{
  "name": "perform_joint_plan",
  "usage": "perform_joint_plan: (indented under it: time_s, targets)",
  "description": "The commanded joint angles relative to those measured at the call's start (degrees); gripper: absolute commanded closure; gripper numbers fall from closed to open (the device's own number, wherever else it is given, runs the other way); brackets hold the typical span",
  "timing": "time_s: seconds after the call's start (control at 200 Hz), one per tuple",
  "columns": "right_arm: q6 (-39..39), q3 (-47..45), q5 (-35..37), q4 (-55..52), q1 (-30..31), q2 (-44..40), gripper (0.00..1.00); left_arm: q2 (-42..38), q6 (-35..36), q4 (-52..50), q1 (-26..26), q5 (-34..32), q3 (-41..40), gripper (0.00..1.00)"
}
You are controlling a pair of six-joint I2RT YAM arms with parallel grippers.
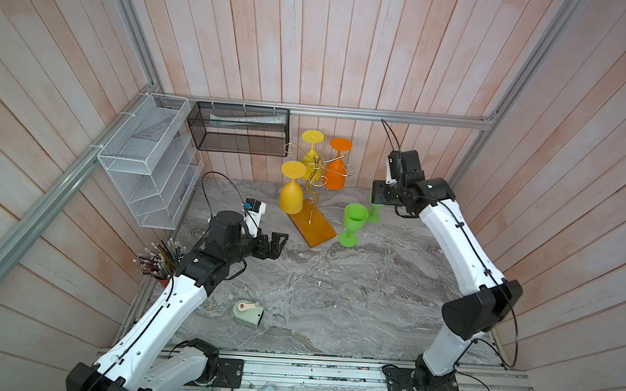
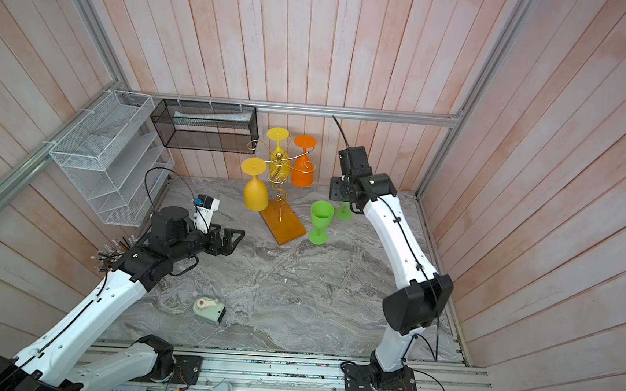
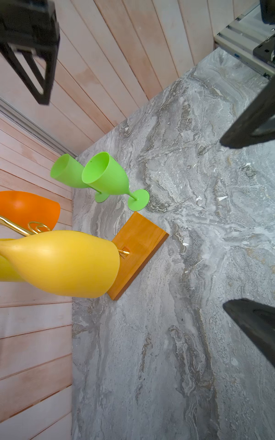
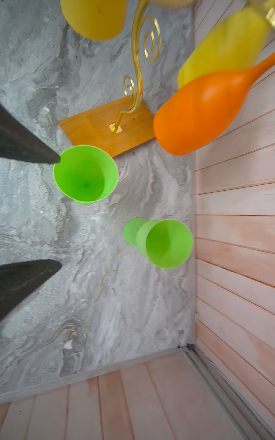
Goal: Take the wine glass off the wine glass rack
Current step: Place the wine glass at the top-center of the table, then pick up the wine glass from the wine glass rack.
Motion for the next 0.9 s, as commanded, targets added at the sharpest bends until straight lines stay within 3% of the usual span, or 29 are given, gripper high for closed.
perform_joint_plan:
  time_s: [0.0, 0.095, 0.25, 0.435, 0.74, 0.895]
  targets:
    - [-2.40, -12.50, 2.36, 15.75, 0.84, -8.08, 0.22, 0.97, -2.27, -2.58, 0.41, 0.96, 5.81, 0.00]
    - [-3.61, -25.54, 1.71, 28.81, 1.21, -17.34, 0.03, 2.05, -4.72, -4.40, 0.46, 1.23, 10.31, 0.00]
    - [-5.07, -37.52, 3.23, 39.64, 2.12, -26.20, 0.03, 5.15, -10.62, -6.97, 0.88, 2.31, 18.36, 0.00]
    - [-9.47, -46.84, 6.43, 48.02, 7.44, -32.73, 0.06, 8.75, -23.01, -4.99, 3.03, 5.53, 24.12, 0.00]
    - [-11.26, -56.30, 7.98, 54.41, 16.10, -38.25, 0.14, 12.84, -48.08, 17.46, 4.30, 12.79, 17.48, 0.14]
    - [-13.45, -57.77, 9.58, 54.79, 20.11, -38.75, 0.16, 14.67, -59.81, 29.61, 3.85, 10.54, 11.77, 0.25]
